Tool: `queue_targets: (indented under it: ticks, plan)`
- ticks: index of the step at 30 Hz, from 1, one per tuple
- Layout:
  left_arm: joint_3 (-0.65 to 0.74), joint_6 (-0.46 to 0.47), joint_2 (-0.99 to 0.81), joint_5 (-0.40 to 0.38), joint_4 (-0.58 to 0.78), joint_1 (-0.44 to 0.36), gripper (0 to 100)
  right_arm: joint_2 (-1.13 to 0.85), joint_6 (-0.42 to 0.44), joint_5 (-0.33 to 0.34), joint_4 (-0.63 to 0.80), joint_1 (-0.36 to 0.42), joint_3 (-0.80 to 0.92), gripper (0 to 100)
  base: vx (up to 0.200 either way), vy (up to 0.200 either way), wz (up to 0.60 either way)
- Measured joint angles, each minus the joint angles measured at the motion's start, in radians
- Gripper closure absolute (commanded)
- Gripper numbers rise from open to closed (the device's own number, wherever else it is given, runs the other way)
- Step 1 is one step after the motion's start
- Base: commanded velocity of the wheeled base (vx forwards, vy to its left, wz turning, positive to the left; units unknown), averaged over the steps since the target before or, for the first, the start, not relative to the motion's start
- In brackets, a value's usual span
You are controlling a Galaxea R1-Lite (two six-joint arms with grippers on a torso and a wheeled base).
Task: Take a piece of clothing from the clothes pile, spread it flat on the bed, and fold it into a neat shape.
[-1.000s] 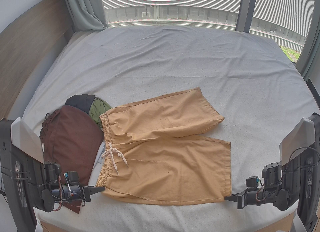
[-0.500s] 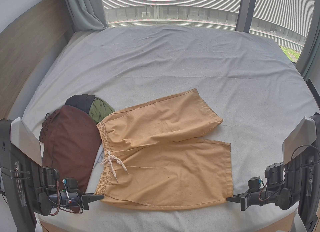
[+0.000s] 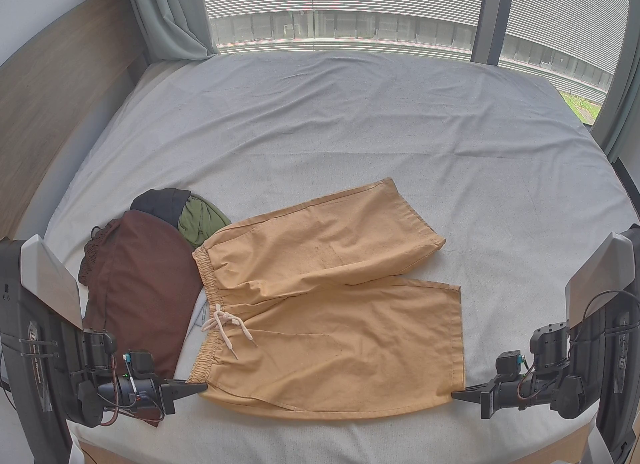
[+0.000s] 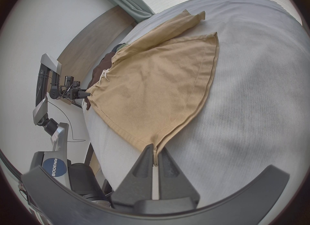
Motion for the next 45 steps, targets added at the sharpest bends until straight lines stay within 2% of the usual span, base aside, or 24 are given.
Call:
queue_targets:
  ticks: [3,9,20,32,45]
  plan:
    - [-0.032,-0.048,-0.018,-0.003,0.0,0.001,100,-0.014,0.008,0.001,0.0,0.001,-0.016,100,0.0,0.0,0.0]
    - [-0.089,-0.201,-0.078,-0.004,0.0,-0.009,100,-0.057,0.07,0.004,0.0,0.005,-0.057,100,0.0,0.0,0.0]
    - [-0.188,-0.373,-0.181,0.003,-0.001,-0.053,100,-0.19,0.255,0.005,0.0,0.03,-0.144,100,0.0,0.0,0.0]
    - [-0.211,-0.373,-0.199,0.009,-0.001,-0.08,100,-0.267,0.276,0.003,0.0,0.03,-0.164,100,0.0,0.0,0.0]
    - [-0.241,-0.382,-0.202,0.011,-0.001,-0.067,100,-0.31,0.29,0.004,0.0,0.027,-0.168,100,0.0,0.0,0.0]
